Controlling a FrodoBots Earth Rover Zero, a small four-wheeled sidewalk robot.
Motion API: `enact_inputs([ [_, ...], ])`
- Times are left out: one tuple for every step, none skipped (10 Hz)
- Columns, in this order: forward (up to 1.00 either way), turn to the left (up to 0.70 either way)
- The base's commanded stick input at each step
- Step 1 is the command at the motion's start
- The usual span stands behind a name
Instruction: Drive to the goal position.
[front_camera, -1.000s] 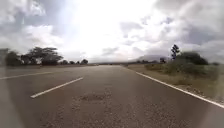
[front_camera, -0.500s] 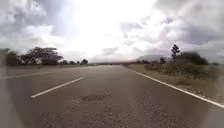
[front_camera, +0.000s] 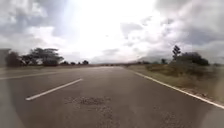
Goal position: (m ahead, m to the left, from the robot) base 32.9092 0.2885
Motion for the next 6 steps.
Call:
enact_inputs([
  [1.0, 0.0],
  [1.0, 0.0],
  [1.0, 0.0],
  [1.0, 0.0],
  [1.0, 0.0],
  [1.0, 0.0],
])
